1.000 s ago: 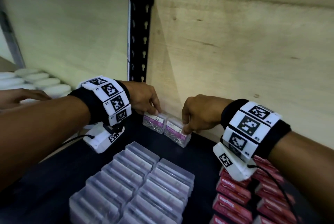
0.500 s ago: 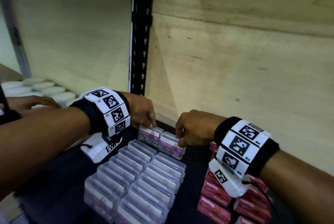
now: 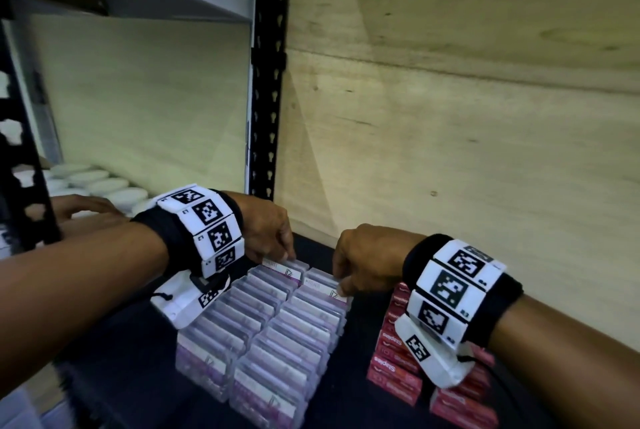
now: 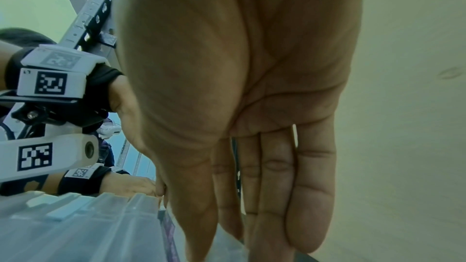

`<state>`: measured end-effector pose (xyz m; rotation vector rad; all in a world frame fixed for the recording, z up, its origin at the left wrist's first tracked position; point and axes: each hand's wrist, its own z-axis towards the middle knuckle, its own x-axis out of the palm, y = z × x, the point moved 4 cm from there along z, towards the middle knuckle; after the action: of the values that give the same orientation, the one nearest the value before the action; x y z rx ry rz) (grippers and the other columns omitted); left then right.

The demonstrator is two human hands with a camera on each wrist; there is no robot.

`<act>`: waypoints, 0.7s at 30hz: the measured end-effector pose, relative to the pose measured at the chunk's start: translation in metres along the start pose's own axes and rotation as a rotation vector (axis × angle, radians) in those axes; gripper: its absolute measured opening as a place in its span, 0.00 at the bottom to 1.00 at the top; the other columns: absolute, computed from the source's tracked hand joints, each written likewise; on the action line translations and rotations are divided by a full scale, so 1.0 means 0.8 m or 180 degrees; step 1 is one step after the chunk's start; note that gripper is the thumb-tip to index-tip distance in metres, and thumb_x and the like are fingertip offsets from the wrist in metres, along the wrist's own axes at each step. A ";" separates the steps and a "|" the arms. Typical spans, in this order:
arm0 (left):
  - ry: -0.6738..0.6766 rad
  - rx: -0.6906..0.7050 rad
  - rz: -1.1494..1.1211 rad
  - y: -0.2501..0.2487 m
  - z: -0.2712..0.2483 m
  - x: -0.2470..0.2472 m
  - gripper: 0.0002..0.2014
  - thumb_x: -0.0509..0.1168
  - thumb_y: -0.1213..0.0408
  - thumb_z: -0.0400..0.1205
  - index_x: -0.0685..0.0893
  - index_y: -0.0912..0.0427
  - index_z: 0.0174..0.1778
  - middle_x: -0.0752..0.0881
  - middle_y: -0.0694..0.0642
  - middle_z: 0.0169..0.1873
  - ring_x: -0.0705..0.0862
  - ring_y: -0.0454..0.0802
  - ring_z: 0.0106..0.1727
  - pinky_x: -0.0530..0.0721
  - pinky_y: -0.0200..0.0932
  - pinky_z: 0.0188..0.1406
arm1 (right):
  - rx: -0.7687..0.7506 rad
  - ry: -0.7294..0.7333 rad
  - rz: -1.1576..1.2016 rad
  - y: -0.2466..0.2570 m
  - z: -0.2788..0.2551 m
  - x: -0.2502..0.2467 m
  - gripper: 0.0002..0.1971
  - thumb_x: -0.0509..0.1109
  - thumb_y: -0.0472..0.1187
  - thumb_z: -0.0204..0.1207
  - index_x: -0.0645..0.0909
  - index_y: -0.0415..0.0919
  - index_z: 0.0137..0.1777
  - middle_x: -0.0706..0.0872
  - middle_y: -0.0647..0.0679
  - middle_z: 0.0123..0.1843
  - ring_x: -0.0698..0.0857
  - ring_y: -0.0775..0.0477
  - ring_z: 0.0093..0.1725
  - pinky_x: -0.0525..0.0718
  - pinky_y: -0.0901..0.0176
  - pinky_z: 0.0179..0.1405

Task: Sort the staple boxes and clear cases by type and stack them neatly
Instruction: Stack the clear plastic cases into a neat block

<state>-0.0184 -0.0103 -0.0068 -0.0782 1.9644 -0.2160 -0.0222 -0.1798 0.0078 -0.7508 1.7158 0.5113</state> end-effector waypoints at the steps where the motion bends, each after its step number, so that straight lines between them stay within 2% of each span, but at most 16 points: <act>1: 0.0004 0.0003 -0.0002 -0.001 -0.002 0.001 0.13 0.65 0.57 0.86 0.88 0.45 0.64 0.90 0.45 0.56 0.89 0.47 0.55 0.88 0.42 0.58 | -0.0004 0.0005 0.0011 0.001 -0.001 0.000 0.14 0.74 0.49 0.79 0.88 0.44 0.61 0.90 0.50 0.57 0.86 0.50 0.53 0.84 0.57 0.53; 3: 0.0017 0.0012 0.0010 -0.002 -0.007 0.003 0.12 0.65 0.57 0.86 0.88 0.44 0.63 0.90 0.44 0.55 0.89 0.47 0.54 0.88 0.43 0.57 | -0.0007 0.0016 0.0037 0.002 -0.005 0.001 0.15 0.74 0.49 0.79 0.87 0.44 0.62 0.90 0.50 0.57 0.86 0.50 0.54 0.84 0.57 0.54; 7: 0.0041 0.0026 0.0037 -0.003 -0.011 0.005 0.12 0.65 0.57 0.85 0.89 0.43 0.62 0.91 0.45 0.53 0.90 0.48 0.53 0.87 0.45 0.59 | -0.0051 -0.0019 0.0075 0.005 -0.011 0.002 0.13 0.74 0.47 0.79 0.88 0.44 0.61 0.90 0.50 0.57 0.87 0.50 0.54 0.82 0.59 0.50; 11: 0.0008 0.0053 0.0189 -0.001 -0.014 0.007 0.11 0.66 0.53 0.84 0.88 0.40 0.60 0.91 0.41 0.51 0.89 0.45 0.51 0.87 0.46 0.60 | -0.0069 -0.0003 0.0082 0.007 -0.015 0.004 0.14 0.74 0.46 0.80 0.88 0.44 0.62 0.89 0.50 0.58 0.86 0.49 0.56 0.82 0.58 0.52; 15: -0.0007 0.0026 0.0211 0.003 -0.018 0.010 0.12 0.67 0.49 0.82 0.87 0.37 0.61 0.90 0.43 0.53 0.88 0.47 0.56 0.86 0.50 0.62 | -0.0088 0.0035 0.0015 0.007 -0.022 0.005 0.14 0.70 0.46 0.82 0.86 0.44 0.65 0.89 0.49 0.61 0.86 0.48 0.58 0.84 0.55 0.58; 18: -0.0075 0.0012 0.0371 -0.008 -0.033 0.009 0.16 0.64 0.46 0.84 0.84 0.39 0.66 0.87 0.39 0.61 0.84 0.42 0.61 0.80 0.45 0.69 | -0.0027 0.0106 -0.0094 0.001 -0.037 0.006 0.18 0.67 0.49 0.84 0.82 0.45 0.71 0.86 0.49 0.65 0.84 0.46 0.62 0.83 0.51 0.63; 21: -0.0530 0.0114 0.0584 -0.027 -0.049 0.000 0.19 0.63 0.44 0.84 0.82 0.43 0.69 0.84 0.40 0.64 0.82 0.42 0.63 0.79 0.45 0.68 | 0.0129 0.0041 0.0115 -0.016 -0.063 0.003 0.21 0.68 0.52 0.82 0.78 0.48 0.73 0.85 0.51 0.66 0.83 0.47 0.63 0.82 0.52 0.62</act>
<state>-0.0554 -0.0270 0.0124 0.1042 1.7889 -0.1201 -0.0475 -0.2233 0.0197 -0.6968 1.7493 0.4960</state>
